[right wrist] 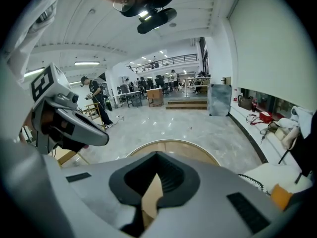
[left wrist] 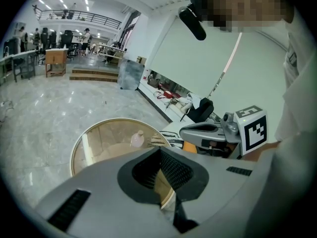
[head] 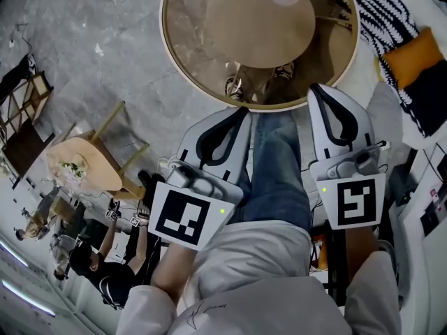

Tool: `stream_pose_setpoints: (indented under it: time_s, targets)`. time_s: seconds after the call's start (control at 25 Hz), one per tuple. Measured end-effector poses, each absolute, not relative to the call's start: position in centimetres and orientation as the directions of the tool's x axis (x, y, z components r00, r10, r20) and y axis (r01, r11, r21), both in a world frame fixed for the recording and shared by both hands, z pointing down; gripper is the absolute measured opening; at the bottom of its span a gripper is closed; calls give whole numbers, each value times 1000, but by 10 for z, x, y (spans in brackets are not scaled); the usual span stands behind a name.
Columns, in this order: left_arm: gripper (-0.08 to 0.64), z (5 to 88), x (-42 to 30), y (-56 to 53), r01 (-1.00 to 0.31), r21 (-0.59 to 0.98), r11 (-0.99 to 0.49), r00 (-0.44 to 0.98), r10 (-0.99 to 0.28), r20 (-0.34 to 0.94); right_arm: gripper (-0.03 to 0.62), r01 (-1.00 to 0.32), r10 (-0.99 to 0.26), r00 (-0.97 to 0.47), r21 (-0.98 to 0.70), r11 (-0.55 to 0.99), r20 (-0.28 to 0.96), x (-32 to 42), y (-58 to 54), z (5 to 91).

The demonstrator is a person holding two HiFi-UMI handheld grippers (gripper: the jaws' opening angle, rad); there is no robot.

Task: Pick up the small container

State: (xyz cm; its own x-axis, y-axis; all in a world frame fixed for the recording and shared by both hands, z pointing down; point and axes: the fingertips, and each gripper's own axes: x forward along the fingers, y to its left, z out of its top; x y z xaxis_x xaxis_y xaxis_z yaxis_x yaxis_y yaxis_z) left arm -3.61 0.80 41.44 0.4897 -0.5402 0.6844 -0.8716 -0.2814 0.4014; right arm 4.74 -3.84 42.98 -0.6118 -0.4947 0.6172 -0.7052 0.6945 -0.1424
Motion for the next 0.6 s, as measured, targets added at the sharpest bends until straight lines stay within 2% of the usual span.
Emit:
stream_pose_setpoints:
  time_s: [0.28,0.6]
  targets:
    - [5,434,-38,6,-882,358,-305,469,-518,715,17,-695,-523,-633,-122,709,570,37,-48,442]
    - [5,454,-41,2,-879,379,-288,476,-508,718,17,-698,-528,-641,-138,702,558,27,-52,460]
